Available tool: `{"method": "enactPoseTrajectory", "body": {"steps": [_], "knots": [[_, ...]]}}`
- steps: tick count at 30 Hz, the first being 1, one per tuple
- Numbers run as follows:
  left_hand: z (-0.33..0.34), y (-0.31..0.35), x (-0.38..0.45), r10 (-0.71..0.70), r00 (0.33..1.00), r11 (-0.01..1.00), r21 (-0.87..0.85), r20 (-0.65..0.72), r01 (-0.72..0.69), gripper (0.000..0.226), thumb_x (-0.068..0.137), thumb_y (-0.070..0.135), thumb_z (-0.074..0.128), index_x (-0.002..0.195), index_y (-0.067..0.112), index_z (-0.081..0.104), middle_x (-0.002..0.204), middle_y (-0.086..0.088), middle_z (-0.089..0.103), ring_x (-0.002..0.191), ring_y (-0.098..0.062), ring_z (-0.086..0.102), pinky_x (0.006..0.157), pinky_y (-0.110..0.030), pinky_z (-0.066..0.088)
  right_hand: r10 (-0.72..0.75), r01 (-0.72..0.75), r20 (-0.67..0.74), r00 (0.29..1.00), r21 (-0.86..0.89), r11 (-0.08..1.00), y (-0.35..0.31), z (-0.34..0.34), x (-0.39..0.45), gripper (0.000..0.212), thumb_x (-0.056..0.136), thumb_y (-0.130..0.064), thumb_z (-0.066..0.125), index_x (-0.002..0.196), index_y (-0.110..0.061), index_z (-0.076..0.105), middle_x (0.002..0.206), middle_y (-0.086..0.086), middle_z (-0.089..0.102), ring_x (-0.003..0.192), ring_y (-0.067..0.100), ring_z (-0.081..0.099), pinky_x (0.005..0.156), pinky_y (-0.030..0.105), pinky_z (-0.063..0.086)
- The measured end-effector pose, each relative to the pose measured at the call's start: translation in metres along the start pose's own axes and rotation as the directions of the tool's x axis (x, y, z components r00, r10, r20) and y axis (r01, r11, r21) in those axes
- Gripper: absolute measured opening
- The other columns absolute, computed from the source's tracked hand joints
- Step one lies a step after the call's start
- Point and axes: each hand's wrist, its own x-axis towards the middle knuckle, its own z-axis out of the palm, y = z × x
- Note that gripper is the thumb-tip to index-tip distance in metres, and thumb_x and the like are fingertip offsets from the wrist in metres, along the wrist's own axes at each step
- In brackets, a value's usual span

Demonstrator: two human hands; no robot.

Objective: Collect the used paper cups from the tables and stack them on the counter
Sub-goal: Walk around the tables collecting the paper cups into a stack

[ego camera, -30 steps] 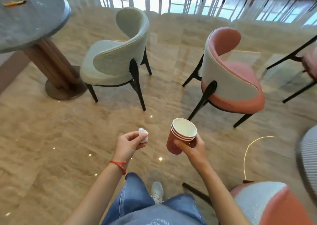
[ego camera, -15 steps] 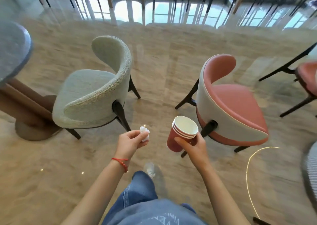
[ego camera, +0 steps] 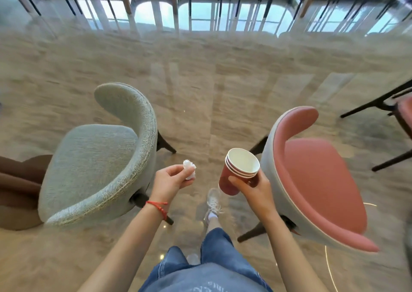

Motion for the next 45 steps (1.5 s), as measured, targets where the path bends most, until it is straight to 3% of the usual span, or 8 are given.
{"method": "enactPoseTrajectory", "body": {"steps": [4, 8, 13, 19, 24, 36, 39, 45], "knots": [[0.025, 0.027, 0.070, 0.014, 1.000, 1.000, 0.012, -0.016, -0.014, 0.008, 0.078, 0.009, 0.070, 0.070, 0.007, 0.071, 0.070, -0.004, 0.068, 0.072, -0.014, 0.064, 0.065, -0.019, 0.056, -0.013, 0.013, 0.015, 1.000, 0.016, 1.000, -0.014, 0.003, 0.084, 0.051, 0.069, -0.003, 0.079, 0.111, -0.021, 0.055, 0.099, -0.010, 0.065, 0.084, -0.014, 0.061, 0.069, 0.004, 0.045], [0.053, 0.063, 0.139, 0.012, 0.999, 1.000, -0.025, -0.042, -0.013, 0.010, 0.078, 0.008, 0.069, 0.069, 0.006, 0.070, 0.064, 0.000, 0.067, 0.069, -0.014, 0.063, 0.061, -0.018, 0.054, -0.009, 0.008, 0.054, 0.999, 0.011, 1.000, -0.040, 0.004, 0.173, 0.049, 0.069, -0.006, 0.079, 0.110, -0.022, 0.057, 0.098, -0.010, 0.067, 0.084, -0.009, 0.063, 0.073, 0.014, 0.051], [0.075, 0.111, 0.214, 0.023, 0.997, 0.998, -0.065, -0.075, -0.028, 0.024, 0.079, 0.006, 0.068, 0.056, 0.013, 0.070, 0.059, 0.003, 0.067, 0.066, -0.016, 0.064, 0.057, -0.017, 0.053, -0.034, 0.034, 0.109, 0.993, 0.008, 0.999, -0.077, 0.015, 0.269, 0.052, 0.068, 0.001, 0.079, 0.112, -0.013, 0.056, 0.096, -0.008, 0.067, 0.080, -0.011, 0.062, 0.070, 0.007, 0.046], [0.077, 0.151, 0.294, 0.005, 0.992, 0.996, -0.088, -0.123, -0.016, 0.018, 0.078, 0.008, 0.070, 0.060, 0.011, 0.070, 0.059, 0.002, 0.067, 0.065, -0.013, 0.064, 0.058, -0.017, 0.053, -0.009, 0.011, 0.149, 0.989, -0.014, 1.000, -0.095, 0.045, 0.355, 0.052, 0.068, -0.001, 0.079, 0.113, -0.011, 0.057, 0.094, -0.009, 0.067, 0.076, -0.012, 0.062, 0.066, 0.005, 0.045], [0.060, 0.193, 0.378, -0.002, 0.982, 0.991, -0.131, -0.188, -0.023, 0.013, 0.080, 0.002, 0.066, 0.067, 0.005, 0.067, 0.057, 0.002, 0.066, 0.068, -0.017, 0.060, 0.061, -0.019, 0.056, -0.003, 0.007, 0.185, 0.983, -0.023, 1.000, -0.119, 0.091, 0.442, 0.053, 0.069, 0.000, 0.078, 0.115, -0.013, 0.056, 0.096, -0.006, 0.067, 0.079, -0.009, 0.063, 0.069, 0.008, 0.046], [0.002, 0.281, 0.532, 0.006, 0.955, 0.968, -0.236, -0.296, -0.080, 0.016, 0.078, 0.003, 0.068, 0.063, 0.007, 0.068, 0.055, 0.002, 0.067, 0.057, -0.008, 0.064, 0.056, -0.017, 0.053, -0.032, 0.071, 0.307, 0.951, -0.118, 0.991, -0.193, 0.201, 0.608, 0.046, 0.068, -0.007, 0.081, 0.102, -0.030, 0.058, 0.091, -0.012, 0.069, 0.080, -0.007, 0.063, 0.069, 0.010, 0.047], [-0.014, 0.293, 0.562, -0.008, 0.939, 0.965, -0.250, -0.344, -0.083, 0.022, 0.077, 0.005, 0.069, 0.056, 0.011, 0.071, 0.057, 0.001, 0.068, 0.058, -0.009, 0.066, 0.056, -0.017, 0.053, -0.018, 0.073, 0.381, 0.924, -0.132, 0.989, -0.203, 0.227, 0.642, 0.047, 0.069, -0.006, 0.080, 0.107, -0.023, 0.058, 0.094, -0.010, 0.068, 0.080, -0.007, 0.062, 0.069, 0.009, 0.046], [-0.052, 0.317, 0.621, -0.045, 0.875, 0.946, -0.302, -0.482, -0.118, 0.020, 0.078, 0.007, 0.069, 0.060, 0.013, 0.073, 0.060, 0.000, 0.070, 0.058, -0.010, 0.066, 0.057, -0.017, 0.054, -0.027, 0.134, 0.545, 0.838, -0.158, 0.978, -0.224, 0.302, 0.729, 0.048, 0.069, -0.008, 0.081, 0.110, -0.018, 0.058, 0.096, -0.008, 0.068, 0.083, -0.004, 0.063, 0.071, 0.011, 0.047]]}}
